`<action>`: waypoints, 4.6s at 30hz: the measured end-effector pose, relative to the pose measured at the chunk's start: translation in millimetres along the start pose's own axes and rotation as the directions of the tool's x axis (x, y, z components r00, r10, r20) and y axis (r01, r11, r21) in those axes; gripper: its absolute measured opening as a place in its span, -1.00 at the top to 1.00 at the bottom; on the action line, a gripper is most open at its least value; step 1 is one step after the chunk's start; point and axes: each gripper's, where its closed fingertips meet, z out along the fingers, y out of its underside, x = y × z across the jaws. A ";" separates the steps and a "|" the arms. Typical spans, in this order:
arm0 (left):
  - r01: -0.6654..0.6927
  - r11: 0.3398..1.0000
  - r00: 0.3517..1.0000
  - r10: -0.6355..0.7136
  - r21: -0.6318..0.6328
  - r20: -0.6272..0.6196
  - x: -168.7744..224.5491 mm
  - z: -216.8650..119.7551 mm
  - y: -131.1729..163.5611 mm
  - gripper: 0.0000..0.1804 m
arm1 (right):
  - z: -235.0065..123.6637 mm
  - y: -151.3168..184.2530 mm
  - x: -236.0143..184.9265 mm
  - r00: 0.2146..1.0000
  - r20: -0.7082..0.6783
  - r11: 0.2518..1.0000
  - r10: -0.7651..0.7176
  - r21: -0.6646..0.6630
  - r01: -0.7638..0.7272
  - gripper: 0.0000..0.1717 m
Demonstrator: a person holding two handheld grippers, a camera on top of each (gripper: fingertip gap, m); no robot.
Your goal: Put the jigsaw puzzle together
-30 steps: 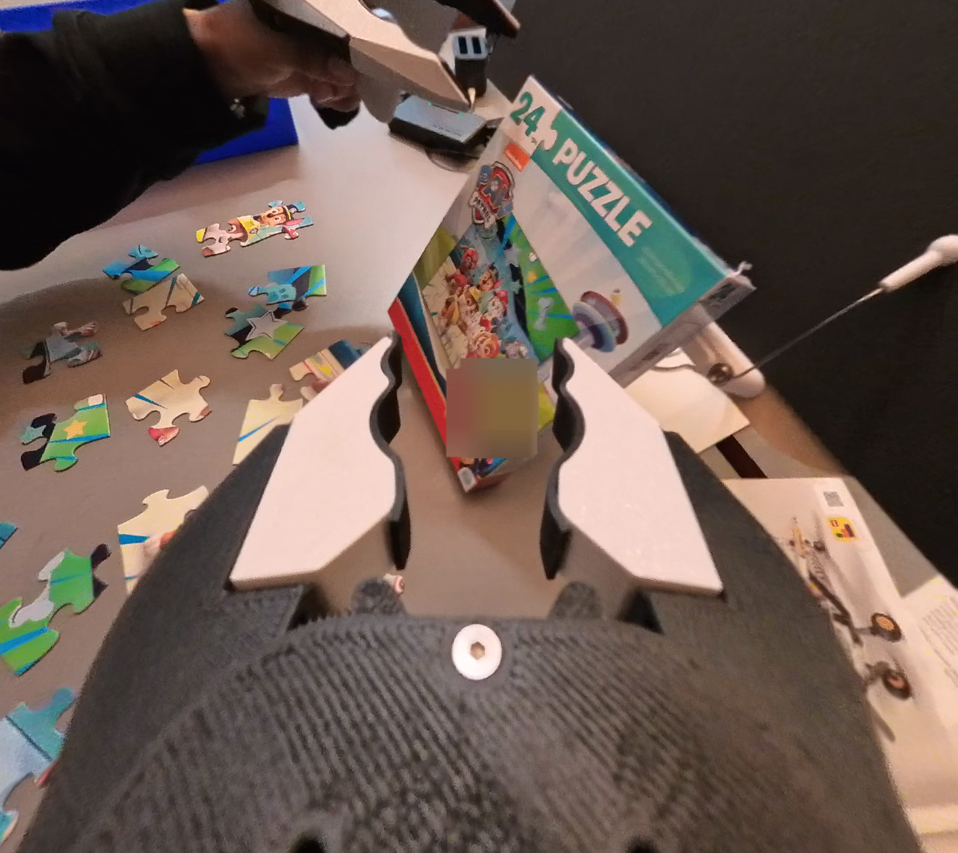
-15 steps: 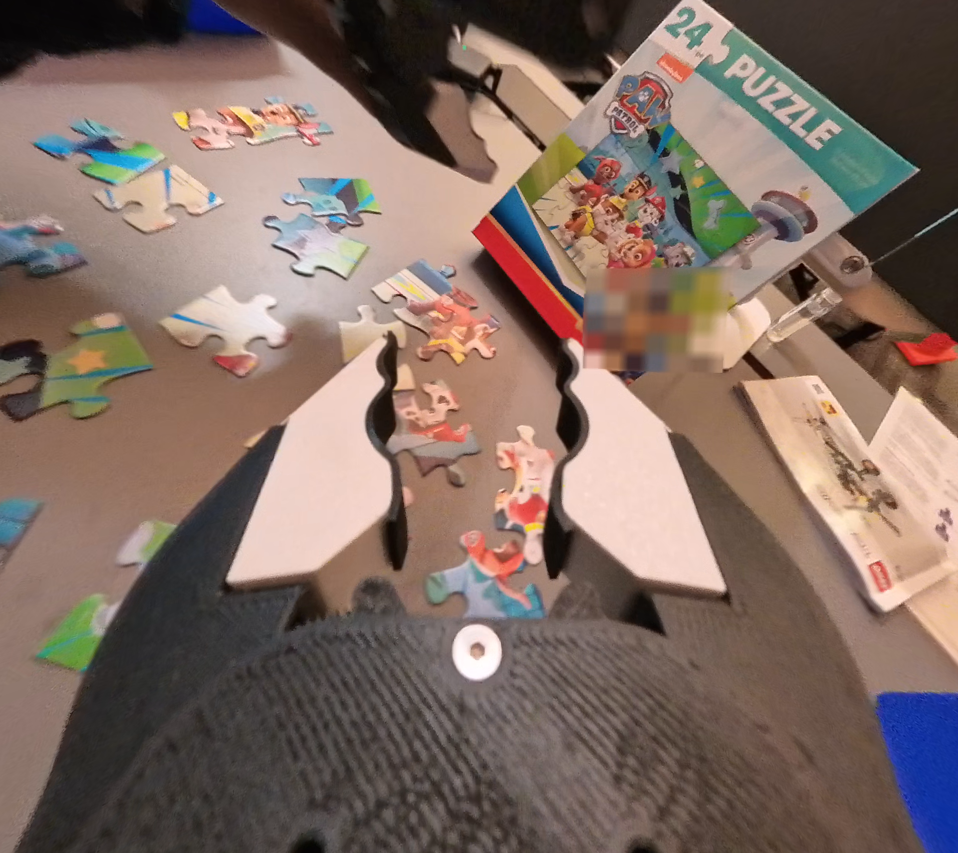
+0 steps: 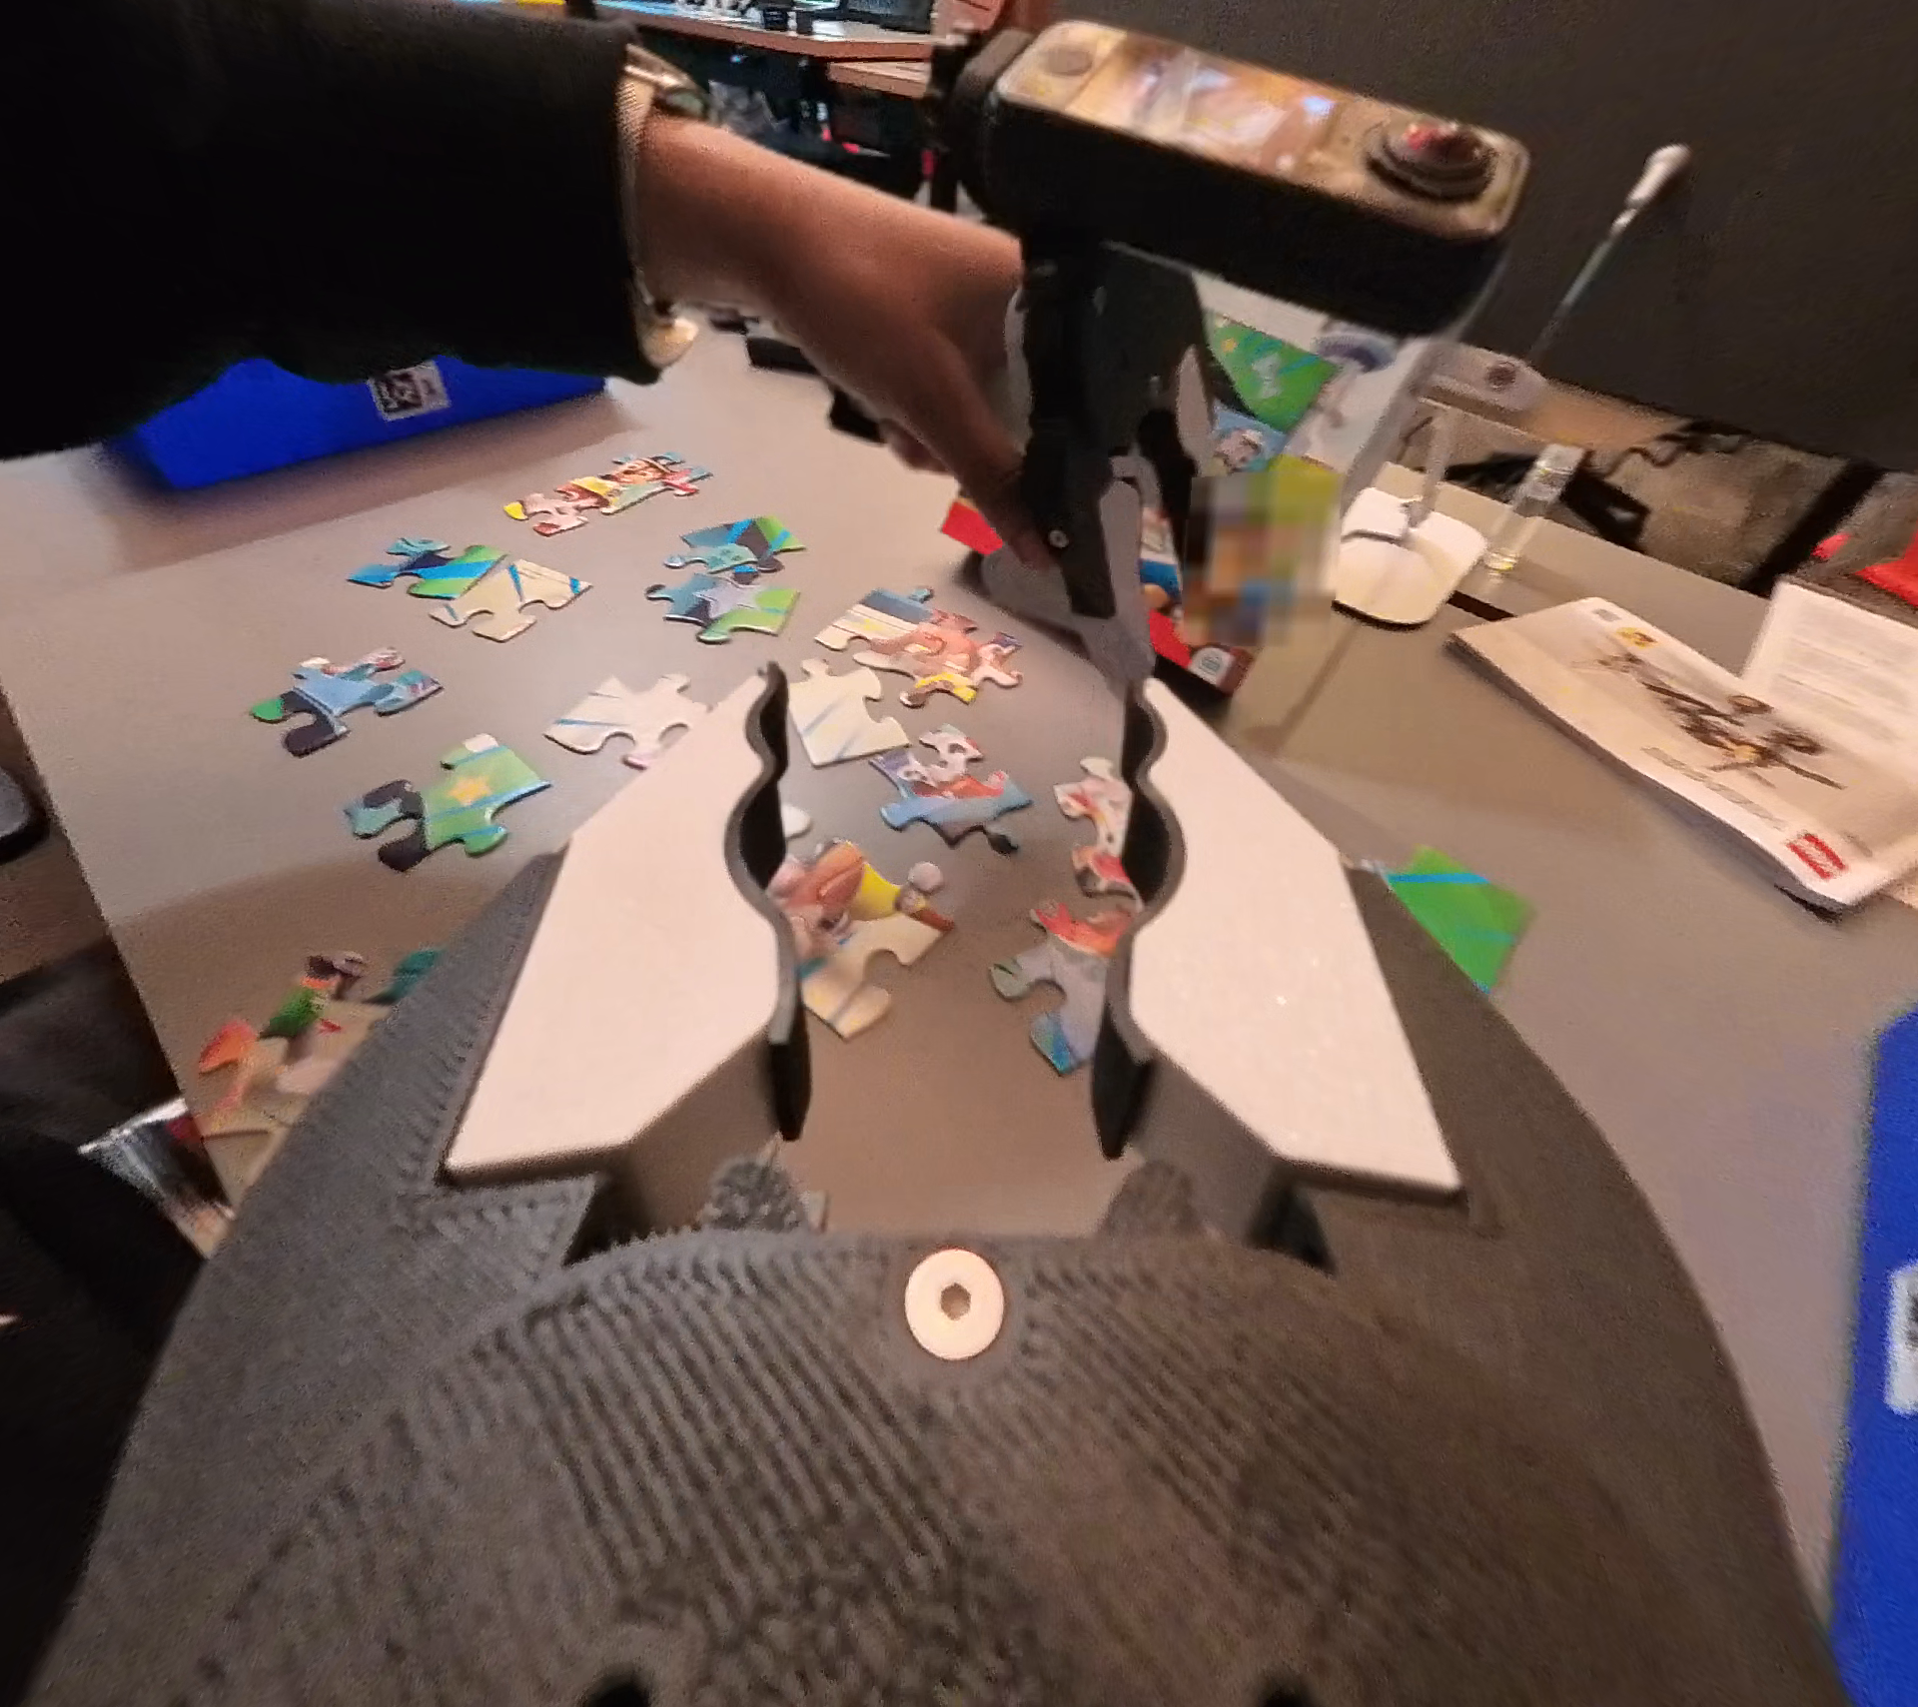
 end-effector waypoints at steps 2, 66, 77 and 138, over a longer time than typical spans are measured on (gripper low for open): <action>0.163 0.984 0.937 -0.129 0.078 -0.324 54.5 -12.4 -28.7 0.33 | -9.8 3.1 6.2 1.000 -0.028 1.000 0.002 0.007 -0.002 0.25; -0.375 0.768 0.784 0.562 -0.519 0.264 54.3 -55.8 99.4 0.32 | -56.5 -12.9 44.3 0.977 -0.156 0.974 0.144 0.196 -0.112 0.29; -0.220 0.943 0.926 0.283 -0.251 0.249 64.2 -44.4 75.9 0.18 | -50.3 -33.3 6.7 0.988 -0.011 0.938 0.155 0.316 -0.144 0.34; 0.589 0.699 0.795 -0.590 0.405 -0.139 65.9 -59.4 151.6 0.17 | -14.1 142.2 -179.3 0.948 0.316 0.859 0.044 -0.497 0.125 0.82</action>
